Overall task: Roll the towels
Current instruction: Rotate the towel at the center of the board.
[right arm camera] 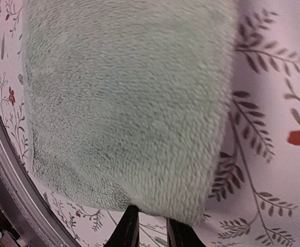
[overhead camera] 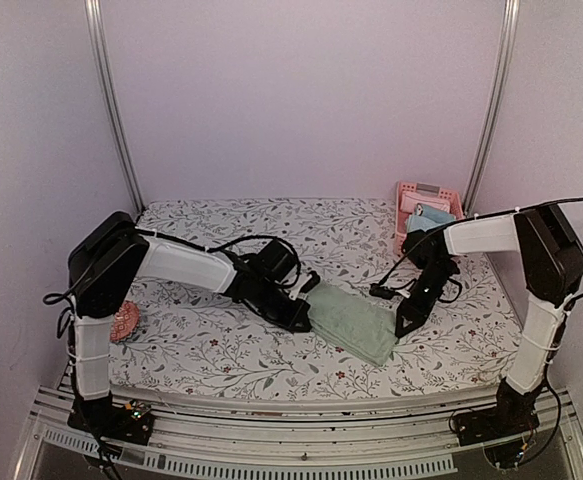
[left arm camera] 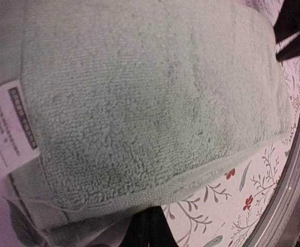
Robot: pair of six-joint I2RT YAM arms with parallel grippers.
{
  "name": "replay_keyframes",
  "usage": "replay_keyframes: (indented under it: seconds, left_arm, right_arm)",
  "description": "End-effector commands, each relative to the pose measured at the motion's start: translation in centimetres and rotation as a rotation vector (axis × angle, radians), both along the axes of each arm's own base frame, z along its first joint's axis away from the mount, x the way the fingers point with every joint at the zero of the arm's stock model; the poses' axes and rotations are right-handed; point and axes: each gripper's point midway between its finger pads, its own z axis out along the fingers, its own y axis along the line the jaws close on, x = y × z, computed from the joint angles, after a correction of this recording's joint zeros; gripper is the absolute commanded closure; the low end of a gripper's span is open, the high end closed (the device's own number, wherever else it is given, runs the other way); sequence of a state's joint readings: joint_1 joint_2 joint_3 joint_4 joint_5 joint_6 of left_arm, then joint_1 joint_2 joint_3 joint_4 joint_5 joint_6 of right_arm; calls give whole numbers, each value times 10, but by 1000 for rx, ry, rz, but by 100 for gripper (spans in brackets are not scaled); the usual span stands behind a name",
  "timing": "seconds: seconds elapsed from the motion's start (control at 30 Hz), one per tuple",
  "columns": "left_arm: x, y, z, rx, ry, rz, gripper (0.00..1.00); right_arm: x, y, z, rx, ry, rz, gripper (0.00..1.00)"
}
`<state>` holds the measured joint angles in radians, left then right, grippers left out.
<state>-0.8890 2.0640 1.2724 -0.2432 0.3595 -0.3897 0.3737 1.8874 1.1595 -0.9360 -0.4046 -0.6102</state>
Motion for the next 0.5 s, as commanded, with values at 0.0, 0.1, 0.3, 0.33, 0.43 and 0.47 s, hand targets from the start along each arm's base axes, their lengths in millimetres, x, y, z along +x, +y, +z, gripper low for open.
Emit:
replay_keyframes:
  seconds: [0.0, 0.1, 0.3, 0.33, 0.43, 0.47]
  left_arm:
    - [69, 21, -16, 56, -100, 107, 94]
    - [109, 25, -16, 71, -130, 138, 88]
    - [109, 28, 38, 16, -204, 152, 86]
    - [104, 33, 46, 10, -210, 156, 85]
    - [91, 47, 85, -16, -287, 167, 85]
    - [88, 52, 97, -20, -315, 172, 84]
  right_arm:
    - [-38, 39, 0, 34, 86, 124, 80]
    - [-40, 72, 8, 61, 103, 184, 80]
    - [-30, 81, 40, 98, 39, 198, 75]
    - [-28, 77, 47, 107, 21, 189, 75]
    - [-25, 68, 65, 128, -5, 164, 73]
    - [-22, 65, 73, 134, -24, 154, 73]
